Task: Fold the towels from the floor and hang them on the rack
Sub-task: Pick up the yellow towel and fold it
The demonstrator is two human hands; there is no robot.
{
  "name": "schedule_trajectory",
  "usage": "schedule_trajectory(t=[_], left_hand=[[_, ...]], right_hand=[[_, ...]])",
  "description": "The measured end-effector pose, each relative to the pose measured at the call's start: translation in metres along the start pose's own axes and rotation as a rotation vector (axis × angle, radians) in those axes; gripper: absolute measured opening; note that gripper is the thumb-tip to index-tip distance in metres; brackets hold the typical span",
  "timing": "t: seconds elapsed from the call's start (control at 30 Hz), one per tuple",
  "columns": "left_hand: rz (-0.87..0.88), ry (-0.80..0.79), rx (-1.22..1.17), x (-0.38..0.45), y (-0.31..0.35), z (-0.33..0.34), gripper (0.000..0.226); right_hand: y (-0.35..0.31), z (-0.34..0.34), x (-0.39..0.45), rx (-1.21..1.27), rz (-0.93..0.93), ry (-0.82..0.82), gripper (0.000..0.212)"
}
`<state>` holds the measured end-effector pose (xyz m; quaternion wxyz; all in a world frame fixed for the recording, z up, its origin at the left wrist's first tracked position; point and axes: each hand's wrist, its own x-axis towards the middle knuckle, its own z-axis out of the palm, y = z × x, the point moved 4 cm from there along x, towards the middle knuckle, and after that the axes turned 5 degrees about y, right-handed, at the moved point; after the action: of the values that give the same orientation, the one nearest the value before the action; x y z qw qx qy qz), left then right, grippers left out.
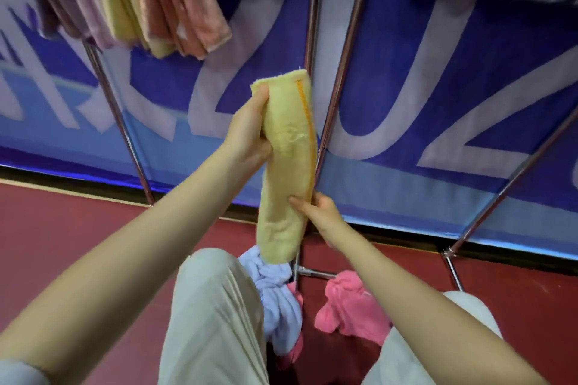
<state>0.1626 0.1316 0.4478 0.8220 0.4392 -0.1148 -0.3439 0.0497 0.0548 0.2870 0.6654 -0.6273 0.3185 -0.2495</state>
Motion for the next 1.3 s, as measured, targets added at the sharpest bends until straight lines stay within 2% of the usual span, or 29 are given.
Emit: schedule_trajectory(t=[0.2, 0.33, 0.43, 0.5, 0.57, 0.6, 0.67, 0.77, 0.9, 1.0, 1.1, 1.2, 1.3], left_hand=[[0.152, -0.018, -0.064, 0.029, 0.093, 0.030, 0.029], [0.256, 0.147, -0.019, 0.054, 0.144, 0.011, 0.021], [0.281, 0.285, 0.093, 0.075, 0.165, -0.012, 0.021], [0.264, 0.339, 0.213, 0.085, 0.173, -0.020, 0.014], [0.260, 0.350, 0.374, 0.093, 0.175, -0.026, 0.027], [0.291, 0.335, 0.445, 0.097, 0.176, -0.029, 0.028], [0.348, 0.312, 0.530, 0.102, 0.179, -0.037, 0.015], [0.383, 0.266, 0.624, 0.111, 0.178, -0.045, 0.032], [0.317, 0.204, 0.819, 0.124, 0.168, -0.051, 0.030], [0.199, 0.091, 1.014, 0.123, 0.158, -0.052, 0.022], [0.202, 0.008, 1.213, 0.120, 0.153, -0.045, 0.015], [0.295, -0.001, 1.259, 0.122, 0.154, -0.031, 0.015], [0.339, -0.041, 1.156, 0.123, 0.154, -0.013, 0.026]], right_hand=[[-0.102, 0.026, 0.038, 0.193, -0.092, 0.116, 0.017], [-0.165, 0.027, 0.057, 0.210, -0.141, 0.120, 0.022], [-0.210, 0.026, 0.063, 0.062, -0.204, 0.039, 0.014], [-0.237, 0.024, 0.069, -0.096, -0.272, 0.039, 0.014], [-0.261, 0.021, 0.077, -0.236, -0.329, 0.045, 0.019], [-0.273, 0.021, 0.080, -0.300, -0.344, 0.041, 0.021], [-0.294, 0.021, 0.087, -0.416, -0.342, 0.024, 0.020], [-0.320, 0.022, 0.096, -0.562, -0.317, 0.019, 0.022], [-0.347, 0.028, 0.104, -0.610, -0.354, 0.020, 0.040], [-0.359, 0.033, 0.108, -0.537, -0.348, 0.003, 0.027], [-0.370, 0.034, 0.109, -0.487, -0.316, -0.005, 0.008], [-0.377, 0.034, 0.113, -0.541, -0.295, -0.016, 0.010], [-0.382, 0.038, 0.118, -0.647, -0.310, -0.059, 0.023]])
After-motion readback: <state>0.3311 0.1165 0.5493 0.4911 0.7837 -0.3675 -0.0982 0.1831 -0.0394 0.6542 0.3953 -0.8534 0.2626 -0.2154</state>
